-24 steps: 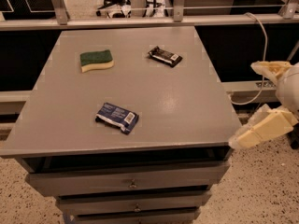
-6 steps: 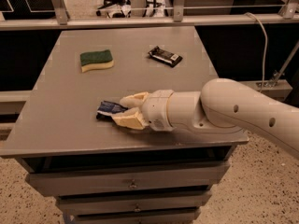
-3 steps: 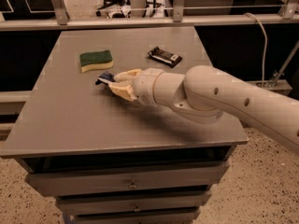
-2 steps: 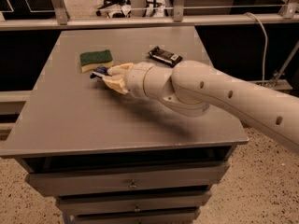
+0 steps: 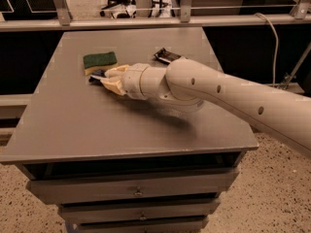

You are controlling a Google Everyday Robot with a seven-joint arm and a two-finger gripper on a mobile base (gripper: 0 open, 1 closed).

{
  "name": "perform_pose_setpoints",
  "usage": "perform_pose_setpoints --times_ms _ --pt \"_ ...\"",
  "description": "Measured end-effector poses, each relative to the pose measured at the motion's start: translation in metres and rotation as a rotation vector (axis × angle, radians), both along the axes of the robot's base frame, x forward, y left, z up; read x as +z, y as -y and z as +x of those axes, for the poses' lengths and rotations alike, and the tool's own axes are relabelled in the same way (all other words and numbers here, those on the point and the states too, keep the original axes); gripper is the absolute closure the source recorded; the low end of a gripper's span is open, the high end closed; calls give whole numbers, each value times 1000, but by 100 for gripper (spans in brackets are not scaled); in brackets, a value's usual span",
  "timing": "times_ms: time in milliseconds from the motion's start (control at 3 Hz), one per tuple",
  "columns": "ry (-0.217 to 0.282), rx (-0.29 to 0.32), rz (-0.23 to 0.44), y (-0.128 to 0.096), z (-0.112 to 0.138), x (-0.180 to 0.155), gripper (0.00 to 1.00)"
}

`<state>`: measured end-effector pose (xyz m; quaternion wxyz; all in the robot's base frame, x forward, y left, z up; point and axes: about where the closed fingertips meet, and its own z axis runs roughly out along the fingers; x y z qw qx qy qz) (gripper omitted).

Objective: Move rxbar blueberry near sponge

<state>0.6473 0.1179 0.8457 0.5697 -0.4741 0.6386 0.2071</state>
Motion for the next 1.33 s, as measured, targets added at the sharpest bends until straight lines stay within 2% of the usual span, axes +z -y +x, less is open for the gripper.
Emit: perform_pose_setpoints --times_ms 333,1000,1333 --pt "-1 32 -9 -3 4 -9 45" --pt "4 59 -21 3 1 -14 0" --pt "4 59 -21 3 1 -14 0"
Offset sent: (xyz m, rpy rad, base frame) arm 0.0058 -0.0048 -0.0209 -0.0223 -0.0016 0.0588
